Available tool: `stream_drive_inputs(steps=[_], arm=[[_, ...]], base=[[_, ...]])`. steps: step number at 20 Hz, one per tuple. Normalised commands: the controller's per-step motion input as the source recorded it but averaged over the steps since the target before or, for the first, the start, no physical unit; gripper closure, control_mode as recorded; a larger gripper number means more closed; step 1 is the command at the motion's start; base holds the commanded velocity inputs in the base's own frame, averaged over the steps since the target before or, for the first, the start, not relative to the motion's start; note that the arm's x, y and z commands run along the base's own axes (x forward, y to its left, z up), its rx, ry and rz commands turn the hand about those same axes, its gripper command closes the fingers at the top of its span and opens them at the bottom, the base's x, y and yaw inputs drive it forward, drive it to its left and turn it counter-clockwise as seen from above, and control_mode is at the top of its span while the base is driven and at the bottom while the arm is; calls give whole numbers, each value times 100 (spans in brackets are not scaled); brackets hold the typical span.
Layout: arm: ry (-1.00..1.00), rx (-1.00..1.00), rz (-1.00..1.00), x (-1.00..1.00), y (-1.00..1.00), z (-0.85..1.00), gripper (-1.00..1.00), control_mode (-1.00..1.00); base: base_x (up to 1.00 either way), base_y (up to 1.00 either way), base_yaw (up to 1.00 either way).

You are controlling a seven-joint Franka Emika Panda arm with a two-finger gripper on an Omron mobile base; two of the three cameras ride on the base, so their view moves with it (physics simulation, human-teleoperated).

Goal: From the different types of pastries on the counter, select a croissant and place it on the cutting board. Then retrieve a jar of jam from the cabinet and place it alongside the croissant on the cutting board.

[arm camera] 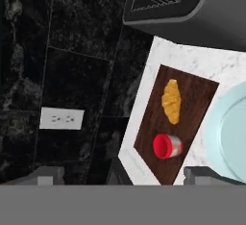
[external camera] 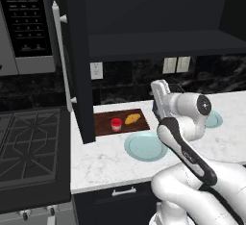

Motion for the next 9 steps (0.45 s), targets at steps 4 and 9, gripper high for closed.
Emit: stream_drive_inputs(steps=[4,9], arm=[[-21,3,3,-100,-55,32,-100,-100],[-10,-2,0,-100,-37,-1,-100,-100]], base=[[0,0,0],[0,0,0]])
